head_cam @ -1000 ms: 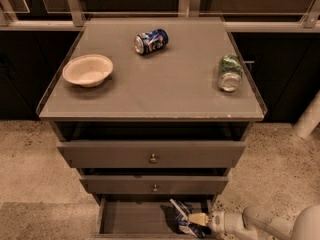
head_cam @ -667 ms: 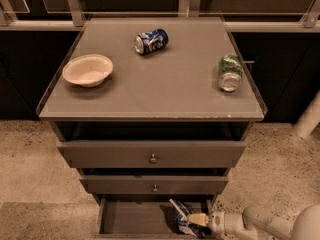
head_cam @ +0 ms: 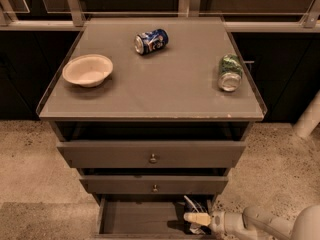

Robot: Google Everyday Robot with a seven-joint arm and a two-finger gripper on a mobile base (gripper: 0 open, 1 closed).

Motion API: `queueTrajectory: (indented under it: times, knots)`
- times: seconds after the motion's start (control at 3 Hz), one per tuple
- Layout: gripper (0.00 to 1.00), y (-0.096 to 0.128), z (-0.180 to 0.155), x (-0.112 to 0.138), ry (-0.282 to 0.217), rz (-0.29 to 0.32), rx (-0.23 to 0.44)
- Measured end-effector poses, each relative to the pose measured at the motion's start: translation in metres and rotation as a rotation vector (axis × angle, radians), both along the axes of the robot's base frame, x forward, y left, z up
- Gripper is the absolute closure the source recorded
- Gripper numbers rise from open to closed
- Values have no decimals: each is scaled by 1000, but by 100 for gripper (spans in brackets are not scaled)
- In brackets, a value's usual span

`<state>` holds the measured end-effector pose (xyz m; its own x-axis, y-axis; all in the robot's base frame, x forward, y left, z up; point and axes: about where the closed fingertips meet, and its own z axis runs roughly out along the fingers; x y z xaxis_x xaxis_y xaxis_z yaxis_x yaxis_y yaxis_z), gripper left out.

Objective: Place blue chip bag into bottom drawer

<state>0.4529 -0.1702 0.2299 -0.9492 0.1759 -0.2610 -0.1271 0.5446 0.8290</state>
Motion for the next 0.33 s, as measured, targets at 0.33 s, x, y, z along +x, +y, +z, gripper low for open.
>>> queueTrajectory:
  times: [0.33]
  knots:
    - [0,0,0,0,0,0,0]
